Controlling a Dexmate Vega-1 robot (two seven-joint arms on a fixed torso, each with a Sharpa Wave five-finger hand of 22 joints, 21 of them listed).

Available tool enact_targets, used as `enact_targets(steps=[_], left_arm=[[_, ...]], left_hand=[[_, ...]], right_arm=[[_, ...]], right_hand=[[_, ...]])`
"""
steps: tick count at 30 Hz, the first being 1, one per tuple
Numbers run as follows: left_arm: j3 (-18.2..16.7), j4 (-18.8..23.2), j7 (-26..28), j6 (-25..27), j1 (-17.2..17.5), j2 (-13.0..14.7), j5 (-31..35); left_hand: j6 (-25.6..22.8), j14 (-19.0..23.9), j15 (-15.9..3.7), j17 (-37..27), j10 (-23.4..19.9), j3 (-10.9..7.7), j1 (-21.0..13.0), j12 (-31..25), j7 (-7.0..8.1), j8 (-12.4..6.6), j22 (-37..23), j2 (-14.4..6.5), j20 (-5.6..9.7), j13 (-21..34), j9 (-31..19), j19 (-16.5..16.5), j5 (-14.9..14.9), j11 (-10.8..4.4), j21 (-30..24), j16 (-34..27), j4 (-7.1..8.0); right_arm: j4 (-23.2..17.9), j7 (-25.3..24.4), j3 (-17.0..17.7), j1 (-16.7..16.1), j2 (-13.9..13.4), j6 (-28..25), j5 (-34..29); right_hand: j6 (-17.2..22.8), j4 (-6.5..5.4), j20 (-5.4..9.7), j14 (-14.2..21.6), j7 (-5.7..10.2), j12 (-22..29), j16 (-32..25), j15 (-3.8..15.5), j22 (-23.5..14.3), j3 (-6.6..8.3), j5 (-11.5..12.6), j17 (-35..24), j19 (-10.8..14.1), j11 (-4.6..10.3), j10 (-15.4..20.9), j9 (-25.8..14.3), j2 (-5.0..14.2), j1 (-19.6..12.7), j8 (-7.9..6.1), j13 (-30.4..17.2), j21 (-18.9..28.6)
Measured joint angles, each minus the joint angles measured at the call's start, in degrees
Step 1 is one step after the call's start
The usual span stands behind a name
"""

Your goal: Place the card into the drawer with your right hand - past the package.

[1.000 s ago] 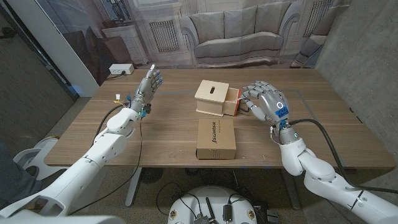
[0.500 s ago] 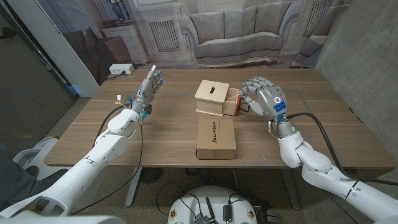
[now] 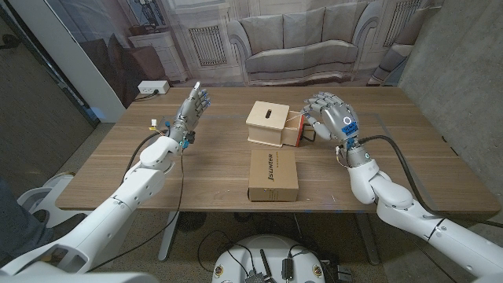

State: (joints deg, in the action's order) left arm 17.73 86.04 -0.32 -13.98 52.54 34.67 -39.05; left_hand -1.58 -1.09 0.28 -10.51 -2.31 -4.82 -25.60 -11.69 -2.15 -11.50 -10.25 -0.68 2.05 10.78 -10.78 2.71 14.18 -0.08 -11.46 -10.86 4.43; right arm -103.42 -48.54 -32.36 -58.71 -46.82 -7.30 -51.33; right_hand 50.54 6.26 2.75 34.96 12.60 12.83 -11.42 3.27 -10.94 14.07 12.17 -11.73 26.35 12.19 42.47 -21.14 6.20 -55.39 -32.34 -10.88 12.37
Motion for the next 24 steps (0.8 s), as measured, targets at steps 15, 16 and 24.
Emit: enact_targets(steps=[15, 16, 24], left_arm=[[0.1, 1.3, 0.6, 0.5, 0.0, 0.5, 0.5], [0.1, 1.4, 0.6, 0.6, 0.1, 0.6, 0.5], [-0.3, 2.4, 1.2, 1.3, 0.6, 1.1, 0.5]], left_hand=[[0.0, 0.0, 0.0, 0.0, 0.0, 0.24, 0.0, 0.0, 0.0, 0.0, 0.0, 0.0, 0.0, 0.0, 0.0, 0.0, 0.0, 0.0, 0.0, 0.0, -0.24], [0.0, 0.0, 0.0, 0.0, 0.0, 0.24, -0.2, 0.0, 0.0, 0.0, 0.0, 0.2, 0.0, 0.0, 0.0, 0.0, 0.0, 0.0, 0.0, 0.0, -0.24], [0.0, 0.0, 0.0, 0.0, 0.0, 0.24, -0.2, 0.0, 0.0, 0.0, 0.0, 0.2, 0.0, 0.0, 0.0, 0.0, 0.0, 0.0, 0.0, 0.0, -0.24]], right_arm=[[4.4, 0.3, -2.1, 4.6, 0.4, 1.7, 0.0], [4.6, 0.4, -2.3, 4.8, 0.5, 1.8, -0.1], [6.9, 1.1, -3.4, 7.2, 0.6, 2.2, -0.5]], right_hand=[[0.0, 0.0, 0.0, 0.0, 0.0, 0.0, 0.2, 0.0, 0.0, 0.0, 0.0, 0.0, 0.0, 0.0, 0.0, 0.3, -0.01, 0.0, 0.02, 0.0, 0.0], [0.0, 0.0, 0.0, 0.0, 0.0, 0.0, 0.2, 0.0, 0.0, 0.0, 0.0, 0.0, 0.0, 0.0, 0.0, 0.3, -0.01, 0.0, 0.03, 0.0, 0.0], [0.0, 0.0, 0.0, 0.0, 0.0, -0.4, 0.2, 0.0, 0.0, 0.0, 0.0, 0.0, 0.0, 0.0, 0.0, 0.3, 0.0, 0.0, 0.08, 0.0, 0.0]])
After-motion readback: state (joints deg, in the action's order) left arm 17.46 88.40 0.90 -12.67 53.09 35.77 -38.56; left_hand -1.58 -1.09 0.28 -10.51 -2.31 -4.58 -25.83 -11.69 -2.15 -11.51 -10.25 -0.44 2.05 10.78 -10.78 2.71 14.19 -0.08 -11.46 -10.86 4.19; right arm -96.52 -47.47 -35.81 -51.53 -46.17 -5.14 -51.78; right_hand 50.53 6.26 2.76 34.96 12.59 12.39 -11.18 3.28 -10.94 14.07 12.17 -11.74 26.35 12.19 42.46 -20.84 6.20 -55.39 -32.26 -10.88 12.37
